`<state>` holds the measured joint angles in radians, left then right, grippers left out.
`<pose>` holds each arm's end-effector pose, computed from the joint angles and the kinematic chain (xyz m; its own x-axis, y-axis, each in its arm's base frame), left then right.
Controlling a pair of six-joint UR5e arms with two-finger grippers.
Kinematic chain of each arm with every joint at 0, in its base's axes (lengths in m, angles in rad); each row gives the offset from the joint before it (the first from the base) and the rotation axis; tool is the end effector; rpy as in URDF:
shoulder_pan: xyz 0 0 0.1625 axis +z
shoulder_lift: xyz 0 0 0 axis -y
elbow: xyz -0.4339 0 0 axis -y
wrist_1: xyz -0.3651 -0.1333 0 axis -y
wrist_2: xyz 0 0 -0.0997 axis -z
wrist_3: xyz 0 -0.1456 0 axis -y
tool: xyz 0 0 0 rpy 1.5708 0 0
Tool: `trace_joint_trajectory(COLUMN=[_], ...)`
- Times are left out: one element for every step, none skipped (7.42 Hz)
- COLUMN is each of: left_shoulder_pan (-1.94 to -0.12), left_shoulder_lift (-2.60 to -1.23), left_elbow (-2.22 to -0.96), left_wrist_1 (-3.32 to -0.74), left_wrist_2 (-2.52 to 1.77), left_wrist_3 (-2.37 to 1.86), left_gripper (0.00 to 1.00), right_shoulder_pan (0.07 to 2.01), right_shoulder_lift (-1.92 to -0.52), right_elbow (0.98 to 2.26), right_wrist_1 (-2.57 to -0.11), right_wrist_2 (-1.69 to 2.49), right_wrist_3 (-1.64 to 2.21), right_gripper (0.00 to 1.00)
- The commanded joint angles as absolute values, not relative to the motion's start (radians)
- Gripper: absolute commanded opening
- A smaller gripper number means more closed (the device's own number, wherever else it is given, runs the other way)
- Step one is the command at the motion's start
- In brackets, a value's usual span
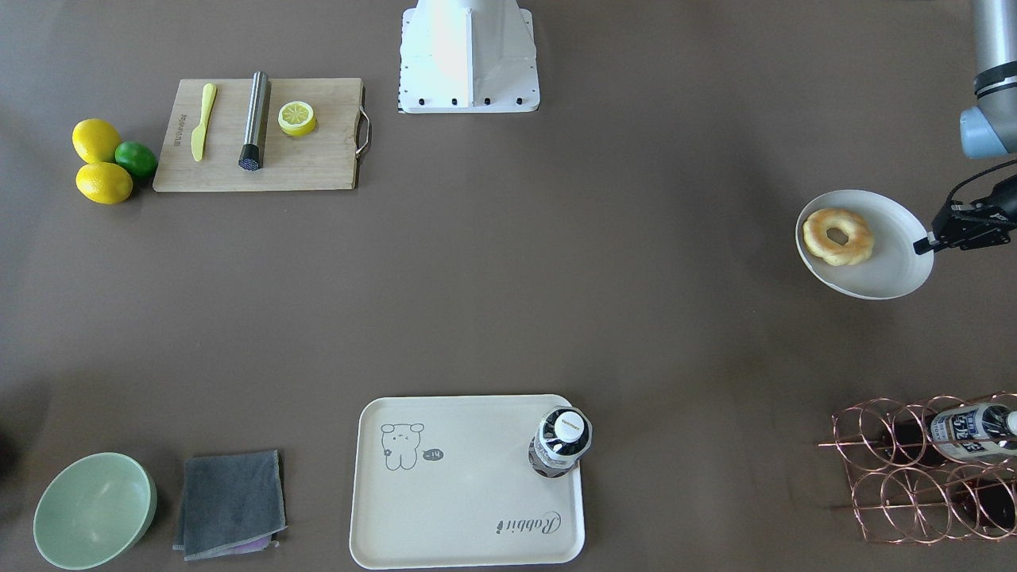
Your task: Place donut on tray
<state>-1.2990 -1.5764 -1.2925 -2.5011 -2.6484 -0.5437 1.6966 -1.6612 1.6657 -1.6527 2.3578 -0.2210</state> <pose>0.1227 -0.4590 0.6883 0.3765 0.1582 -0.9128 -0.0207 0.9865 0.1625 0.0823 -0.4103 0.7032 0.7041 -0.0774 0.7059 0.0300 0.9964 0.0793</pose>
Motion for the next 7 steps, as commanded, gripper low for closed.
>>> trace_joint_trajectory(left_shoulder_pan=[-1.205,-1.122,-1.024,-0.906,-0.8,-0.723,-0.671], left_shoulder_lift=[-1.578,-1.578,-1.58,-1.61,-1.649,-1.716,-1.806], left_elbow=[-1.487,-1.575,-1.668,-1.743,-1.765,-1.791,-1.848], left_wrist_1=[-2.539,-2.543,-2.54,-2.537,-2.528,-2.428,-2.243], left_wrist_2=[-2.594,-2.506,-2.391,-2.247,-2.129,-2.04,-1.978], left_wrist_3=[-0.878,-1.011,-1.149,-1.319,-1.403,-1.46,-1.495], left_gripper=[0.0,0.0,0.0,0.0,0.0,0.0,0.0], right_shoulder_pan=[1.697,1.697,1.695,1.686,1.66,1.654,1.625], right_shoulder_lift=[-1.654,-1.651,-1.664,-1.681,-1.68,-1.68,-1.681], right_elbow=[1.68,1.718,1.762,1.819,1.821,1.825,1.85], right_wrist_1=[-1.652,-1.654,-1.654,-1.638,-1.634,-1.631,-1.596], right_wrist_2=[2.45,2.447,2.451,2.454,2.483,2.581,2.603], right_wrist_3=[-0.218,-0.218,-0.219,-0.218,-0.201,-0.104,0.02], right_gripper=[1.0,1.0,1.0,1.0,1.0,1.0,1.0])
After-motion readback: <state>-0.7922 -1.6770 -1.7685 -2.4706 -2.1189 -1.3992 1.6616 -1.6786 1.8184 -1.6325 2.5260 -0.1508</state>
